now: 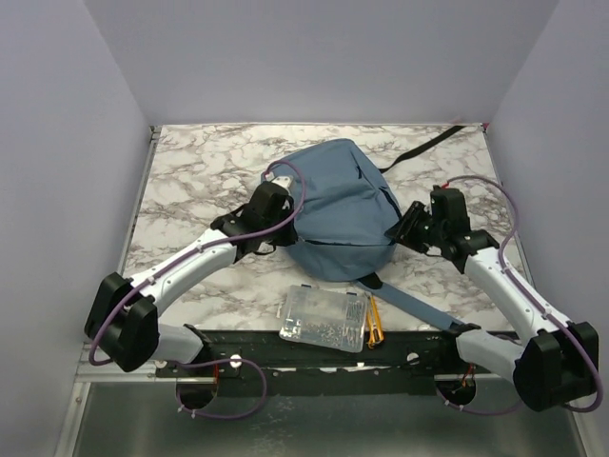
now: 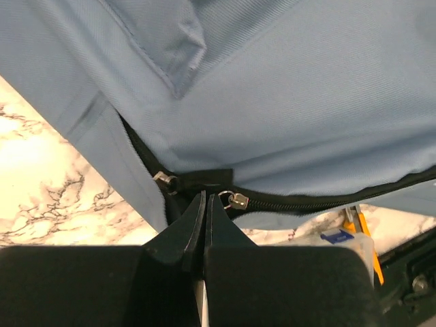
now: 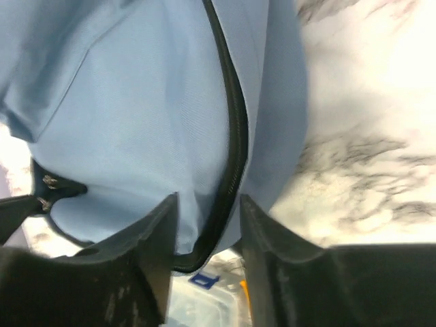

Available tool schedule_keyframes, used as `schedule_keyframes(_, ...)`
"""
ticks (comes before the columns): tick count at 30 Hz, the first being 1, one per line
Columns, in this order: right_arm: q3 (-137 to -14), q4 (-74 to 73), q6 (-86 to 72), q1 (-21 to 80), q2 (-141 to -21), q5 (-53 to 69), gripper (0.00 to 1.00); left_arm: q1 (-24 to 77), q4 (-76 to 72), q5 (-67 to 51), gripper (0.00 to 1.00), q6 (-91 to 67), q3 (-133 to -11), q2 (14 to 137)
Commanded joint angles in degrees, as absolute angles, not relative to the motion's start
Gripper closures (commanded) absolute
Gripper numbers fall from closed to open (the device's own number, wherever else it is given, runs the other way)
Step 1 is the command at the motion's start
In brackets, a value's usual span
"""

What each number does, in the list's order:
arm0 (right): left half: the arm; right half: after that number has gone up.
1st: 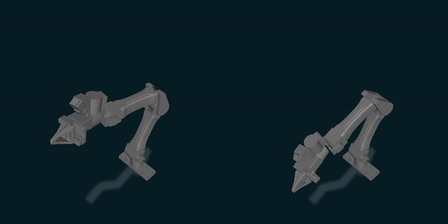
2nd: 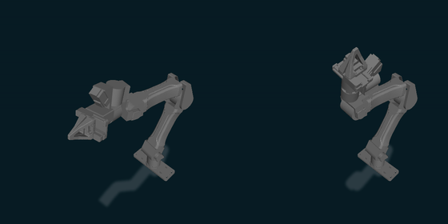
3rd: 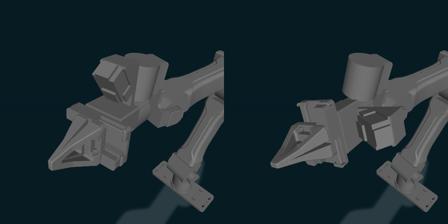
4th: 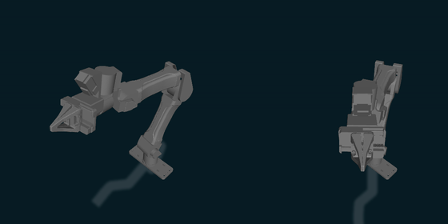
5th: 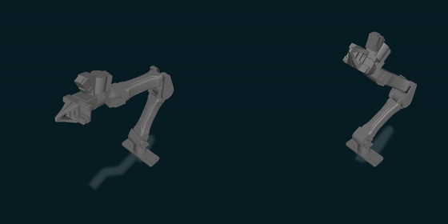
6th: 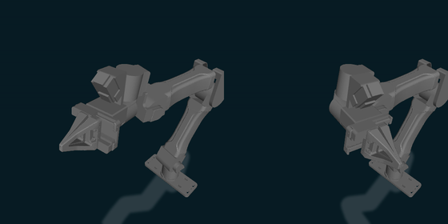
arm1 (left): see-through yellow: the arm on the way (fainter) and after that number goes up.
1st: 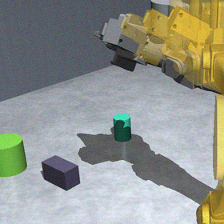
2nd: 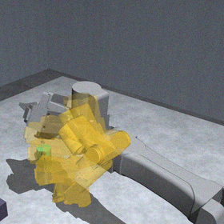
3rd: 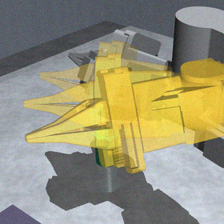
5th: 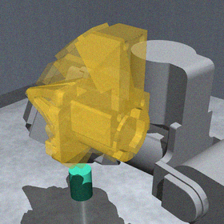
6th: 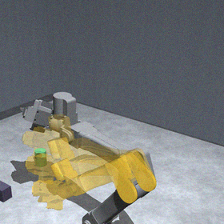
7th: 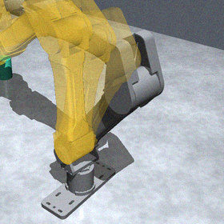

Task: Pack the student bag
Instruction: Zip the student bag at the center of the board.

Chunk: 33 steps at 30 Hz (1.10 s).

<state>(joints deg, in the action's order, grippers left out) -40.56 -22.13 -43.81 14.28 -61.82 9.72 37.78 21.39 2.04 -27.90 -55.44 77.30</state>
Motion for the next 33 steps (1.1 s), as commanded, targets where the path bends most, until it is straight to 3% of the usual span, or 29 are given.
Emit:
schedule_keyframes(1, -49.89, -32.31, -32.48, 16.32, -60.95, 2.24, 0.44, 35.99, 20.44, -9.41, 1.0, -26.98, -53.52, 73.64)
schedule_keyframes(5, -53.35, -41.56, -40.14, 18.1, -60.96, 5.0, 0.27, 37.09, 14.37, -19.41, 1.0, -33.64, -49.55, 72.6)
schedule_keyframes(8, -51.68, -43.59, -48.67, 23.38, -60.18, 9.43, 0.22, 39.26, 13.09, -21.13, 1.0, -35.6, -49.13, 72.94)
schedule_keyframes(12, -47.11, -37.23, -69.59, 35.04, -54.61, 6.68, 0.16, 42.28, 10.86, -23.55, 1.0, -37.95, -49.55, 74.95)
schedule_keyframes(19, -43.17, -31.61, -89.94, 41.37, -58.48, 1.13, 0.15, 43.15, 10.83, -23.54, 1.0, -38.1, -49.92, 75.79)
schedule_keyframes(25, -41.86, -27.17, -96.98, 41.51, -65.31, -1.68, 0.22, 43.16, 11.17, -22.77, 1.0, -37.6, -49.13, 74.37)
schedule_keyframes(28, -42.17, -28.92, -99.58, 41.53, -66.0, -8.14, 0.4, 43.07, 11.8, -21.72, 1.0, -37.12, -49.29, 74.44)
schedule_keyframes(32, -39.61, -31.47, -104.18, 41.57, -64.55, -13.35, 0.91, 41.89, 16.87, -14.65, 1.0, -35.74, -50.55, 74.03)
schedule_keyframes(33, -38.37, -31.81, -105.25, 41.56, -63.86, -14.04, 0.99, 41.2, 18.4, -12.31, 1.0, -35.67, -50.73, 73.68)
